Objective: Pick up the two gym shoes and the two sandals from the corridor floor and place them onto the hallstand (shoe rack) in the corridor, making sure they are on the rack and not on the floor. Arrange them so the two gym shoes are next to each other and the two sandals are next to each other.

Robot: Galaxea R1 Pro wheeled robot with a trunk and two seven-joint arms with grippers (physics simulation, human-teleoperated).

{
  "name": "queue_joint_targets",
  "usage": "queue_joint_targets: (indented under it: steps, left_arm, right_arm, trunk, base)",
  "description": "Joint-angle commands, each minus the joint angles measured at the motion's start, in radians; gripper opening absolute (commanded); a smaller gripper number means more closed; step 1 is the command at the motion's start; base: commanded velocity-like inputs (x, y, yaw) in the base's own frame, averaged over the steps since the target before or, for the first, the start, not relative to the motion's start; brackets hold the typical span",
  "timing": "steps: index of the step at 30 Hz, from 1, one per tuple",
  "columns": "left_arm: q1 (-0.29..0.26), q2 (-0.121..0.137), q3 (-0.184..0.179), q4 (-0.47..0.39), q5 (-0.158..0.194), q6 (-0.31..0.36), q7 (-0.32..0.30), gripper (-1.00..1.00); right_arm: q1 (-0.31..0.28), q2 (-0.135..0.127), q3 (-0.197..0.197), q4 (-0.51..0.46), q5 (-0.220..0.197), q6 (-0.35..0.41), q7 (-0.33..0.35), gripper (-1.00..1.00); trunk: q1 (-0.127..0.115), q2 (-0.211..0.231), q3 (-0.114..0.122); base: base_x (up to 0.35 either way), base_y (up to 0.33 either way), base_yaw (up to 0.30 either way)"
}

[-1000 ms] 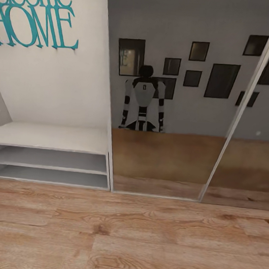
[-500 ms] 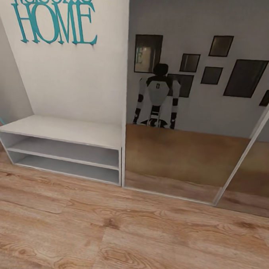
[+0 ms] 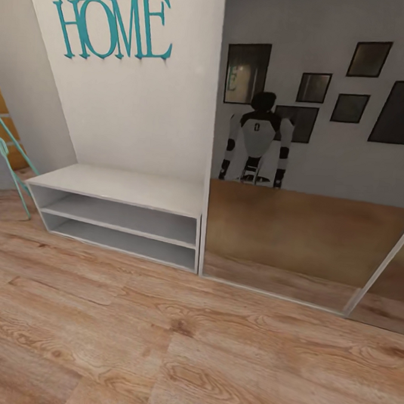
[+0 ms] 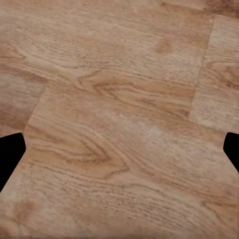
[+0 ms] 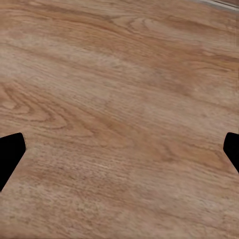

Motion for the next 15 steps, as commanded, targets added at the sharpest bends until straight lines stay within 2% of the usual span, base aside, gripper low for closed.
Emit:
queue_joint_targets:
  steps: [1,15]
  left_arm:
    - [-0.001,0.000,0.000,0.001,0.002,-0.003,0.001,1.00]
    - [-0.001,0.000,0.000,0.001,0.002,-0.003,0.000,1.00]
  right_arm:
    - [0.000,0.000,0.001,0.000,-0.001,-0.003,0.000,1.00]
    - [0.000,0.000,0.001,0.000,0.000,-0.003,0.000,1.00]
  trunk:
    - [0.004,-0.008,-0.005]
    - [0.057,-0.106,-0.066]
  base:
    - [0.000,0.000,0.215]
    - [0.000,0.000,0.215]
